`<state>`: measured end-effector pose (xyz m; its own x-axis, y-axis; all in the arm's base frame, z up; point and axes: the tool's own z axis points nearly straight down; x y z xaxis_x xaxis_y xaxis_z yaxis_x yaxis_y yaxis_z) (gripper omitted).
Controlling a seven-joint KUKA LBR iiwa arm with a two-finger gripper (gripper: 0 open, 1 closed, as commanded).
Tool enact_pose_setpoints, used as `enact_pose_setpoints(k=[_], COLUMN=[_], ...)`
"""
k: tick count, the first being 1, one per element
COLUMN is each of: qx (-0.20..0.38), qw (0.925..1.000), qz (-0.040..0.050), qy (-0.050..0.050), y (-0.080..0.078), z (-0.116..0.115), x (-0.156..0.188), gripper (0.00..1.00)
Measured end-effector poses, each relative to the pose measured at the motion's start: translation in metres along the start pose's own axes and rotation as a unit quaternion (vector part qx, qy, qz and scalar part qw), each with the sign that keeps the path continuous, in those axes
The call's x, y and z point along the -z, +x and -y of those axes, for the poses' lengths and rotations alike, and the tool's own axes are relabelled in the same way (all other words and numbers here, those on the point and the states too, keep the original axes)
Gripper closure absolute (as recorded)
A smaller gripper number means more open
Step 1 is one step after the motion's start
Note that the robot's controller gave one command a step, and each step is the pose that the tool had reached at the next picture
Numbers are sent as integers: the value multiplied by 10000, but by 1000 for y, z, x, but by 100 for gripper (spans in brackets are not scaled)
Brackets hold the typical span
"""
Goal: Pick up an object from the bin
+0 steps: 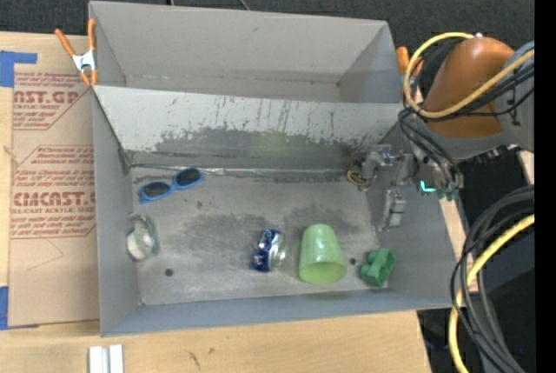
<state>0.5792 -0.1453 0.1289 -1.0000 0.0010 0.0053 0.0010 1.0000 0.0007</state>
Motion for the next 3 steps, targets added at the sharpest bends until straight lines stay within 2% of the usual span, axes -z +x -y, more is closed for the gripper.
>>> enact_pose_setpoints(k=[1,2,3], qx=[708,1863,1864], qw=[9975,9825,9825], qz=[19,39,35], qy=[3,5,9], y=[63,88,87], z=[-2,4,4], x=[19,-57,-55], gripper=[0,0,100])
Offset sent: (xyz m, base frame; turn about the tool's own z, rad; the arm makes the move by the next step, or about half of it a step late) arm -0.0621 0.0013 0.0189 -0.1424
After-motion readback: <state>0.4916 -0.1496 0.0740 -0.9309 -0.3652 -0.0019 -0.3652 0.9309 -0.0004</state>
